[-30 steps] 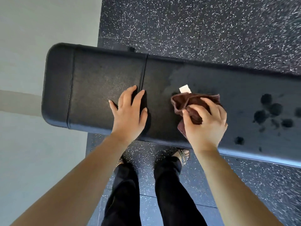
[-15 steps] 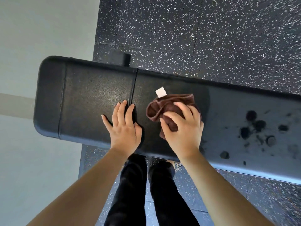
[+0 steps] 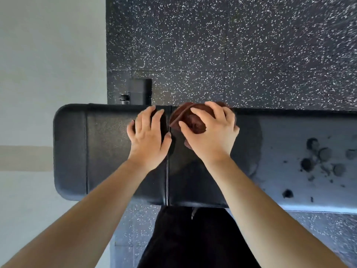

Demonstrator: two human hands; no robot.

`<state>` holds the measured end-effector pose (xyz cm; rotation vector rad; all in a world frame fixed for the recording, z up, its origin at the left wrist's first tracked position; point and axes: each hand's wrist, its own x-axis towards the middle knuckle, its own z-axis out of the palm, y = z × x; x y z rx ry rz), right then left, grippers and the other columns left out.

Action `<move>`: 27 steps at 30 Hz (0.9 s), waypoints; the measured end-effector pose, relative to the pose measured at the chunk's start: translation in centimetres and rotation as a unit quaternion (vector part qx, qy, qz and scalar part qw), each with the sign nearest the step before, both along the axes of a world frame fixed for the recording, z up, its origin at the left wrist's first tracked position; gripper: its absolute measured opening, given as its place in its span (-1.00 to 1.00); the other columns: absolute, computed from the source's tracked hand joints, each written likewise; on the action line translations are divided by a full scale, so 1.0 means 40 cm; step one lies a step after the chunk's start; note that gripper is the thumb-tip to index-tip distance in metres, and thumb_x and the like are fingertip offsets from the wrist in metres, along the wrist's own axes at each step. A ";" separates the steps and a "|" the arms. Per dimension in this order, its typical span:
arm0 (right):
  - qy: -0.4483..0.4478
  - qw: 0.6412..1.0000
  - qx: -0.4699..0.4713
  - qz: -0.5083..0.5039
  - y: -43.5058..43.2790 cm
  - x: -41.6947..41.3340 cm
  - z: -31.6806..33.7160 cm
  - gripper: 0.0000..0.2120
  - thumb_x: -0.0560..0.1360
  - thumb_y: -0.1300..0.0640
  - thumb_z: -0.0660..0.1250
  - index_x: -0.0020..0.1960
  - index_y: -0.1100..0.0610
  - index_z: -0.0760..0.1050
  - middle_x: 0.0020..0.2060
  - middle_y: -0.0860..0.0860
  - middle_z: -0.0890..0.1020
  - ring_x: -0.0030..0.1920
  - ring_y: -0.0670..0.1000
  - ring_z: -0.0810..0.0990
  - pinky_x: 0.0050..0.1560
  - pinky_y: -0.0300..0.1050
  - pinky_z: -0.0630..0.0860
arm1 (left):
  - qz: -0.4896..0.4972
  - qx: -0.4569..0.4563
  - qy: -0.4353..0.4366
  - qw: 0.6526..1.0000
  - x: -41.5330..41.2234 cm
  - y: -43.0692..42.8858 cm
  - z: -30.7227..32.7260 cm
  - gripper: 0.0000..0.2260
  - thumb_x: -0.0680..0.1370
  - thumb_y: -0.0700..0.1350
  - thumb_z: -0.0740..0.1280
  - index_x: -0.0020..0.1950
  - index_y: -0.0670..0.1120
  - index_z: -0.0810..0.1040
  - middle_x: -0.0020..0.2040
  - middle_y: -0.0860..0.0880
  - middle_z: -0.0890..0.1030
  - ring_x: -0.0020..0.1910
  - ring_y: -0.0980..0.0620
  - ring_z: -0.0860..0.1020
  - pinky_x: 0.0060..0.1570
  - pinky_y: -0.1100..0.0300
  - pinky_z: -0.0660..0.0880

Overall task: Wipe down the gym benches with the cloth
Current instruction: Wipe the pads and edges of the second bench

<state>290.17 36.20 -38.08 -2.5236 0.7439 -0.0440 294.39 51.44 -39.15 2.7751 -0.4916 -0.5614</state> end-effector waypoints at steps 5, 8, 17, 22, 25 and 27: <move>-0.001 1.000 -0.014 -0.002 -0.026 -0.003 -0.008 -0.82 0.34 -0.09 0.46 -0.07 -0.12 0.64 0.17 -0.11 0.58 0.24 0.12 0.46 -0.01 0.12 0.37 | -0.033 0.034 -0.004 0.999 0.066 -0.063 -0.028 -0.58 0.54 0.06 0.06 0.37 -0.03 0.29 0.35 0.01 0.35 0.37 -0.03 0.22 0.33 -0.26 0.00; -0.021 0.997 -0.022 -0.069 -0.082 -0.037 -0.007 -0.86 0.34 -0.06 0.45 -0.11 -0.09 0.65 0.13 -0.11 0.60 0.19 0.12 0.48 -0.04 0.11 0.42 | -0.016 0.046 -0.032 0.998 0.054 -0.073 -0.037 -0.57 0.50 0.05 0.03 0.34 -0.01 0.33 0.29 0.03 0.42 0.33 -0.02 0.29 0.31 -0.24 0.03; -0.006 0.996 -0.014 -0.084 -0.055 -0.013 -0.001 -0.79 0.32 -0.08 0.47 -0.07 -0.07 0.66 0.16 -0.07 0.59 0.21 0.16 0.45 -0.04 0.12 0.41 | -0.009 0.040 -0.064 0.997 0.053 -0.066 -0.059 -0.58 0.47 0.08 0.07 0.28 0.00 0.38 0.22 0.04 0.48 0.27 -0.02 0.37 0.32 -0.16 0.08; 0.044 0.998 0.000 -0.049 -0.061 0.026 -0.002 -0.81 0.34 -0.13 0.45 -0.09 -0.11 0.64 0.18 -0.13 0.56 0.26 0.12 0.40 0.00 0.14 0.34 | -0.011 0.032 -0.059 0.998 0.055 -0.073 -0.045 -0.60 0.46 0.06 0.09 0.27 -0.01 0.38 0.22 0.02 0.49 0.27 -0.03 0.37 0.32 -0.16 0.07; 0.025 0.999 0.008 -0.026 -0.080 0.004 -0.002 -0.87 0.34 -0.08 0.46 -0.13 -0.08 0.63 0.16 -0.12 0.57 0.23 0.13 0.43 -0.03 0.11 0.33 | -0.009 0.038 -0.055 0.998 0.055 -0.077 -0.032 -0.59 0.45 0.05 0.08 0.27 -0.01 0.39 0.22 0.01 0.49 0.27 -0.05 0.37 0.33 -0.17 0.08; 0.016 0.999 0.014 -0.024 -0.113 -0.009 0.001 -0.88 0.34 -0.07 0.46 -0.14 -0.08 0.63 0.15 -0.12 0.58 0.22 0.12 0.44 -0.03 0.10 0.34 | 0.001 0.046 -0.042 0.998 0.059 -0.084 -0.023 -0.56 0.45 0.04 0.06 0.28 -0.05 0.39 0.25 -0.02 0.47 0.29 -0.07 0.35 0.35 -0.19 0.05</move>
